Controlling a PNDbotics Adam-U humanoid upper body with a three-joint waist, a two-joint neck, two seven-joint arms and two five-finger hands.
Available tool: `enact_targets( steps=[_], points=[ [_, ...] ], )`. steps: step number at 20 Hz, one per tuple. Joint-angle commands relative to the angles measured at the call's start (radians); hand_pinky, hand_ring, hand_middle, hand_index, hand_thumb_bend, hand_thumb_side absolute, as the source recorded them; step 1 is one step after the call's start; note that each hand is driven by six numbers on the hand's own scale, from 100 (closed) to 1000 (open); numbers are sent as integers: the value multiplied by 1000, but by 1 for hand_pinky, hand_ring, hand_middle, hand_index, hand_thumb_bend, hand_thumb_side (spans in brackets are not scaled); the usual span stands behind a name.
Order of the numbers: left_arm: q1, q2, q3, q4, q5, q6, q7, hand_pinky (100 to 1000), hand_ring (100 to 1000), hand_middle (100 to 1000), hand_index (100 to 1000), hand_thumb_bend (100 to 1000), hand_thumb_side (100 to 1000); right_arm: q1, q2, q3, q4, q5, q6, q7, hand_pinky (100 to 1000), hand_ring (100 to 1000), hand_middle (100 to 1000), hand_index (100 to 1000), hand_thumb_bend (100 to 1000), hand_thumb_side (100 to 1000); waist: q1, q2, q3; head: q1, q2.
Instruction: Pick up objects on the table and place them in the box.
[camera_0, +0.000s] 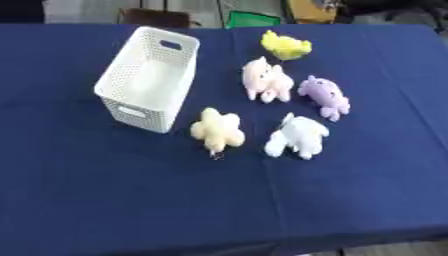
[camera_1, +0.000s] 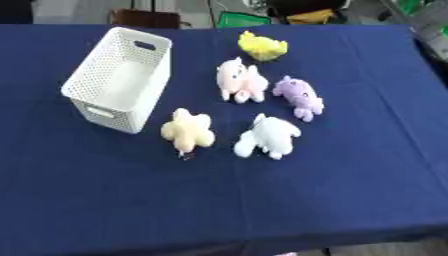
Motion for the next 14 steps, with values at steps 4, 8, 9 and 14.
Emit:
enact_targets(
  steps=[4, 8, 9, 14],
  points=[
    [-22, 29, -2, -13, 10, -2, -12, 883, 969, 953, 945, 100, 926, -88, 101, 56, 205, 62, -45, 39, 851, 974, 921, 976, 126, 1000, 8, -21, 8, -14, 7],
    [-27, 28, -6, -13, 14, -4, -17, 883, 968, 951, 943, 100, 926, -129, 166, 71, 313, 93, -81, 57, 857, 974, 917, 990, 181, 1000, 9, -22, 15, -31, 13],
    [-26, 27, -5, -13, 15, -4, -18, 882, 969, 951, 941, 100, 924, -129, 175, 69, 324, 101, -88, 51, 864, 968, 915, 996, 224, 1000, 10, -22, 15, -32, 13],
    [-22, 24, -1, -13, 14, -2, -16, 882, 969, 950, 939, 100, 923, -51, 154, 46, 271, 96, -39, -62, 871, 970, 907, 1000, 256, 1000, 9, -17, 13, -19, 4]
  ],
)
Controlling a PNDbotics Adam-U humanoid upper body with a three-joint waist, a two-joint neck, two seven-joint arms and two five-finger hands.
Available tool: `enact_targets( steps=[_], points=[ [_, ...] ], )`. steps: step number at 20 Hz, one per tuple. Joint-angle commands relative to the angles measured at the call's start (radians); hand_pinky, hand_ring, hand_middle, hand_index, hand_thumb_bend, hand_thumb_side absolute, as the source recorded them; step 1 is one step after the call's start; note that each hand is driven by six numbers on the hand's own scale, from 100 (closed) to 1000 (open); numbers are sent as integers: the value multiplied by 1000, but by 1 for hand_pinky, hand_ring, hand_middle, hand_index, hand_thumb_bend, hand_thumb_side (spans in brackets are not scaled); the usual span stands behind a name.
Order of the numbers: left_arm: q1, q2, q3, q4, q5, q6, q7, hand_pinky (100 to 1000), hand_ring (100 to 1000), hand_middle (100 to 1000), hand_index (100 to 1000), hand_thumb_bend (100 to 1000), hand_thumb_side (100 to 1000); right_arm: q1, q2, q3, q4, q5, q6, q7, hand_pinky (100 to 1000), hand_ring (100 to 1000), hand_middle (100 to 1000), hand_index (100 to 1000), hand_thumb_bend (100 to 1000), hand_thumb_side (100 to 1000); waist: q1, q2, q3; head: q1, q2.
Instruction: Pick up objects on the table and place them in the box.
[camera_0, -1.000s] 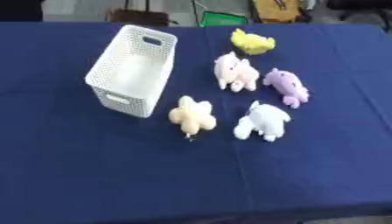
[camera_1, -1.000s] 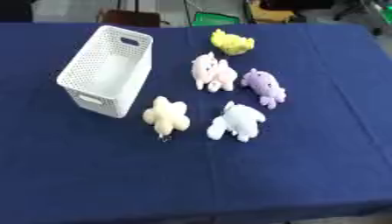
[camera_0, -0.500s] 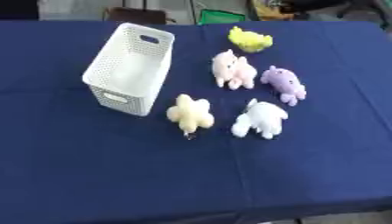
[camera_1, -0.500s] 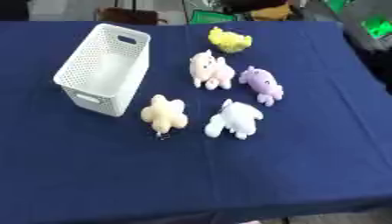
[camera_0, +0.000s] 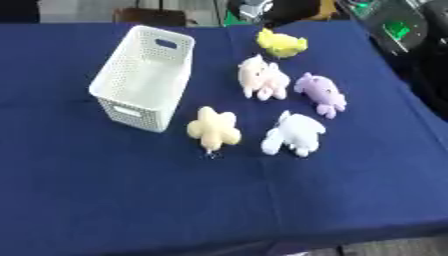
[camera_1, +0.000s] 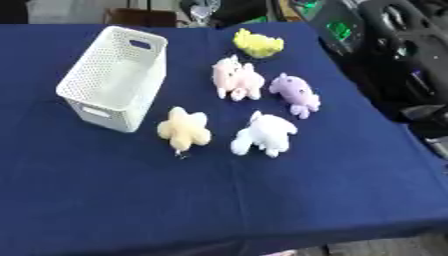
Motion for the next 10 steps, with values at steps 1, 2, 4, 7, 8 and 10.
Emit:
enact_targets(
  steps=[1, 2, 4, 7, 8, 10],
  points=[
    [-7, 24, 9, -13, 3, 1, -2, 882, 969, 950, 939, 100, 923, 25, -46, -20, -61, -10, 43, -76, 872, 971, 906, 1000, 257, 1000, 3, -16, -1, 12, -2],
    [-7, 24, 9, -13, 3, 1, -1, 882, 969, 950, 939, 100, 923, 36, -54, -16, -80, -15, 58, -91, 872, 971, 906, 1000, 257, 1000, 3, -16, -1, 14, -3],
    [-8, 22, 9, -13, 3, 1, -1, 882, 969, 950, 937, 100, 920, 68, -72, 1, -122, -15, 72, -108, 874, 970, 903, 1000, 260, 1000, 2, -14, -2, 41, -12],
    [-12, 20, 8, -13, 4, 1, -1, 882, 969, 950, 936, 100, 918, 105, -85, 18, -165, -11, 106, -118, 853, 949, 871, 973, 228, 1000, 3, -12, 0, 53, -20],
    [-13, 20, 8, -13, 4, 0, -1, 882, 969, 950, 936, 100, 918, 115, -86, 21, -172, 1, 118, -120, 853, 949, 871, 973, 228, 1000, 2, -11, 0, 52, -21],
    [-13, 18, 8, -13, 4, 1, -1, 882, 969, 950, 934, 100, 916, 134, -85, 23, -183, 18, 136, -126, 847, 940, 860, 965, 225, 1000, 3, -10, 1, 51, -22]
  ],
)
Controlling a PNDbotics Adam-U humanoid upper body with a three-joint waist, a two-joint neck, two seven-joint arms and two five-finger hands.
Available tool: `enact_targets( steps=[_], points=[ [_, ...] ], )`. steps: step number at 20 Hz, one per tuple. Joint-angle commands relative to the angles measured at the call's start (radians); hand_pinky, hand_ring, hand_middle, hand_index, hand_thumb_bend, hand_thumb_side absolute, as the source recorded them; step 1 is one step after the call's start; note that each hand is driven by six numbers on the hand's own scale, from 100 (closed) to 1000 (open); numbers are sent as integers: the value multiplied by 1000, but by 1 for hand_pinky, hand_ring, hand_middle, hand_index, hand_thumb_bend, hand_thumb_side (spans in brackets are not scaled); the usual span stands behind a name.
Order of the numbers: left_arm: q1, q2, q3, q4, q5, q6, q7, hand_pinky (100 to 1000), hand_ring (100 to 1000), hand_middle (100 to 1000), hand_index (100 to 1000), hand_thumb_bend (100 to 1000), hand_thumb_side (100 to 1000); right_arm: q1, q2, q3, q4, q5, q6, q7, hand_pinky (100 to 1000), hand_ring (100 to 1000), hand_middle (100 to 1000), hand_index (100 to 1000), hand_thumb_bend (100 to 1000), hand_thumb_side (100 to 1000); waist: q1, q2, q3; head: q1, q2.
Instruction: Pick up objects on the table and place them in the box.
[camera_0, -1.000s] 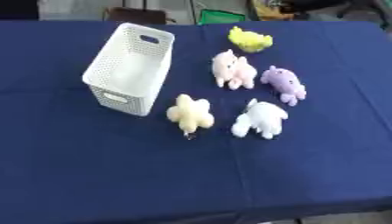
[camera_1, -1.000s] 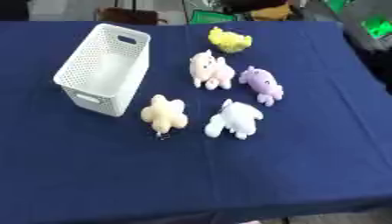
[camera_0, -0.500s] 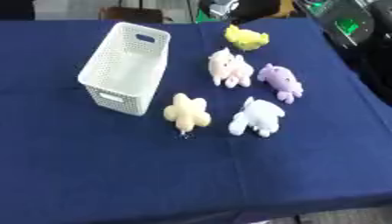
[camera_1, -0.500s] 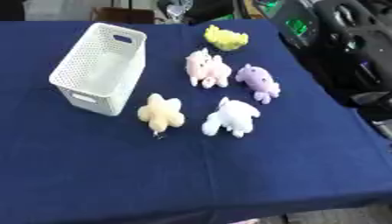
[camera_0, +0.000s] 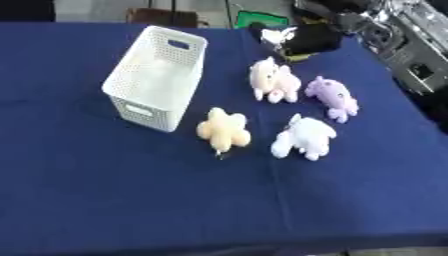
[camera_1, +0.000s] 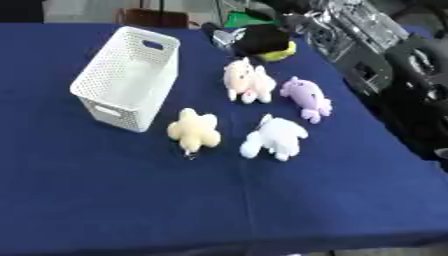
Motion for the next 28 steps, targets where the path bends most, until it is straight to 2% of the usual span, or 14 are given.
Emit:
enact_targets(
  steps=[1, 5, 6, 7, 13, 14, 15, 16, 21, 28],
  points=[
    [-12, 18, 8, -13, 4, 0, -1, 882, 969, 949, 934, 100, 916, 7, -35, -6, -38, 21, 31, -13, 845, 939, 859, 965, 223, 1000, 3, -11, 1, 3, -8],
    [-13, 17, 10, -13, 3, 1, 0, 881, 968, 948, 929, 100, 912, 48, -41, -6, -52, 12, 56, -7, 850, 939, 850, 960, 237, 1000, 4, -8, 1, 7, -9],
    [-14, 18, 10, -13, 2, 1, 0, 881, 968, 947, 927, 100, 909, 61, -49, -6, -61, 4, 59, 3, 849, 934, 840, 954, 228, 1000, 4, -7, 1, 10, -10],
    [-14, 18, 10, -13, 2, 2, 0, 881, 968, 947, 924, 100, 905, 70, -56, -7, -74, -2, 62, 13, 846, 924, 810, 935, 167, 980, 4, -7, 0, 12, -11],
    [-18, 17, 10, -13, 3, 3, 0, 880, 968, 946, 921, 100, 894, 122, -96, -14, -170, -17, 95, 75, 848, 935, 820, 938, 141, 984, 0, -1, -4, 24, -19],
    [-19, 16, 11, -13, 3, 3, 0, 880, 968, 945, 918, 100, 888, 139, -105, -17, -185, -17, 101, 82, 850, 942, 826, 938, 100, 867, 0, 0, -6, 26, -22],
    [-20, 16, 11, -13, 3, 3, 0, 880, 968, 945, 918, 100, 888, 152, -112, -21, -202, -18, 108, 88, 851, 946, 833, 942, 141, 854, -1, 1, -6, 27, -23],
    [-20, 15, 11, -13, 3, 3, 0, 880, 968, 945, 916, 100, 883, 165, -120, -24, -221, -18, 112, 94, 852, 950, 845, 946, 100, 866, -1, 2, -6, 29, -24],
    [-21, 14, 12, -13, 4, 4, 0, 879, 967, 941, 912, 100, 868, 217, -156, -43, -315, -14, 115, 117, 848, 946, 848, 948, 100, 840, 0, 3, -8, 30, -30],
    [-19, 12, 13, -13, 8, 5, -1, 878, 967, 933, 905, 100, 860, 266, -172, -56, -332, -35, 100, 114, 868, 975, 887, 966, 100, 856, 4, 2, -11, 28, -35]
  ],
)
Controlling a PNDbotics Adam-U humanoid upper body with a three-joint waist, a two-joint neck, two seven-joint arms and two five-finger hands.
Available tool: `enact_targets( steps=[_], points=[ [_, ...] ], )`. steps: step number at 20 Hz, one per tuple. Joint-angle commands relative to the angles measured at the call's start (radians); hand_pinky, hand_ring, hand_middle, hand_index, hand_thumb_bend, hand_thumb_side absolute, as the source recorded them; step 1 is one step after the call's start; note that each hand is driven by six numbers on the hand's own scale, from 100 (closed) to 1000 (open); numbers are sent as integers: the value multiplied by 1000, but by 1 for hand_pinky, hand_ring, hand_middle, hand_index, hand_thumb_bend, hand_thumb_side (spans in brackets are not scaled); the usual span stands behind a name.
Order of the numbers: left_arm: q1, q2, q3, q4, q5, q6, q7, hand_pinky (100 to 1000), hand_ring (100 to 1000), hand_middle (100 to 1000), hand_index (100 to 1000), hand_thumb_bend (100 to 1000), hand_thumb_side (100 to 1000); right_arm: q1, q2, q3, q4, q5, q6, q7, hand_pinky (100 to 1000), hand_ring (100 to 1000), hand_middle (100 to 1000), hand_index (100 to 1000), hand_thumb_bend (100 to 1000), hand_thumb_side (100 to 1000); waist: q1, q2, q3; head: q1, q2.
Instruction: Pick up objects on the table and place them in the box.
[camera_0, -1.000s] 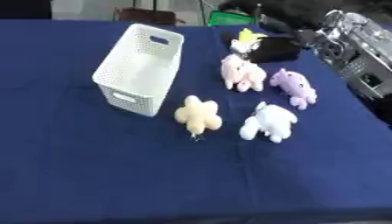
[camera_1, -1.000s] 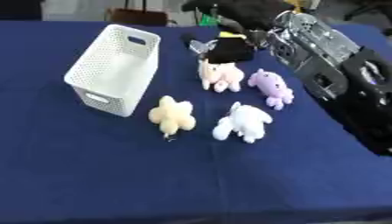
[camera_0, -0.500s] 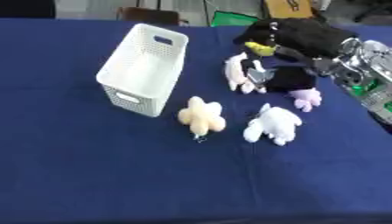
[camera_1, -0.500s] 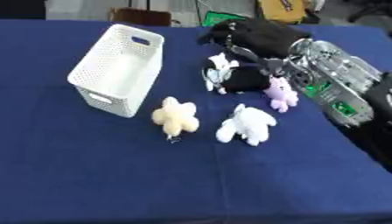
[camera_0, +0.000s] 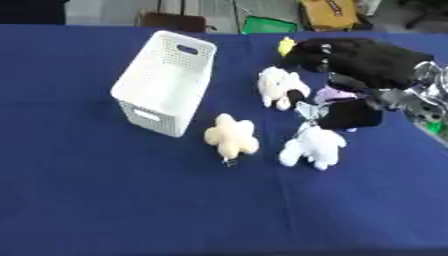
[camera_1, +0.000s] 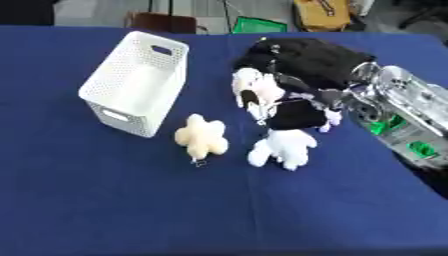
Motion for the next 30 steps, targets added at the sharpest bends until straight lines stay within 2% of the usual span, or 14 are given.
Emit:
enact_targets(
  steps=[1, 5, 7, 8, 9, 10, 11, 12, 18, 23, 30],
  points=[
    [-10, 13, 13, -13, 6, 2, 0, 878, 967, 933, 905, 100, 860, 6, -39, -22, -22, -20, -10, 2, 868, 975, 887, 966, 100, 856, 6, -14, -1, -1, -10],
    [-9, 11, 14, -13, 6, 1, 0, 877, 966, 932, 903, 100, 856, 30, -34, -24, -22, -12, -11, 13, 871, 979, 886, 966, 100, 860, 6, -14, -3, -4, -12],
    [-9, 10, 15, -13, 7, 1, 0, 877, 966, 929, 901, 100, 851, 52, -26, -26, -22, 6, -2, 30, 879, 990, 892, 971, 127, 858, 6, -12, -5, -5, -13],
    [-9, 9, 15, -13, 7, 1, 0, 877, 966, 928, 899, 100, 847, 62, -22, -25, -22, 18, 1, 42, 889, 1000, 897, 976, 262, 814, 6, -12, -5, -5, -13],
    [-10, 8, 15, -13, 7, 1, 0, 877, 966, 928, 899, 100, 847, 72, -18, -24, -22, 28, 6, 56, 889, 1000, 897, 976, 262, 814, 7, -11, -5, -6, -14],
    [-10, 8, 15, -13, 7, 1, 0, 877, 966, 926, 898, 100, 847, 78, -15, -24, -22, 38, 8, 69, 897, 1000, 899, 983, 331, 822, 7, -11, -4, -6, -14],
    [-11, 7, 15, -13, 8, 0, 0, 877, 966, 926, 898, 100, 847, 82, -13, -22, -22, 50, 10, 80, 897, 1000, 899, 983, 331, 822, 6, -11, -4, -7, -14],
    [-11, 7, 15, -13, 8, -1, 0, 877, 966, 926, 898, 100, 846, 86, -10, -21, -22, 60, 12, 90, 903, 1000, 907, 990, 376, 829, 6, -11, -3, -7, -14],
    [-11, 3, 16, -13, 9, -3, 1, 875, 965, 920, 893, 100, 840, 107, 5, -23, -22, 157, 51, 130, 903, 1000, 906, 987, 369, 822, 7, -6, 0, -11, -16],
    [-14, 1, 16, -13, 9, -5, 4, 875, 965, 916, 889, 100, 834, 119, 26, -24, -11, 202, 91, 175, 903, 1000, 906, 985, 407, 793, 6, -4, -3, -13, -15],
    [-14, -2, 16, -13, 8, -10, 10, 871, 963, 912, 883, 100, 832, 125, 45, -28, 27, 277, 96, 208, 896, 1000, 906, 980, 393, 768, 7, -2, -3, -15, -18]
  ],
)
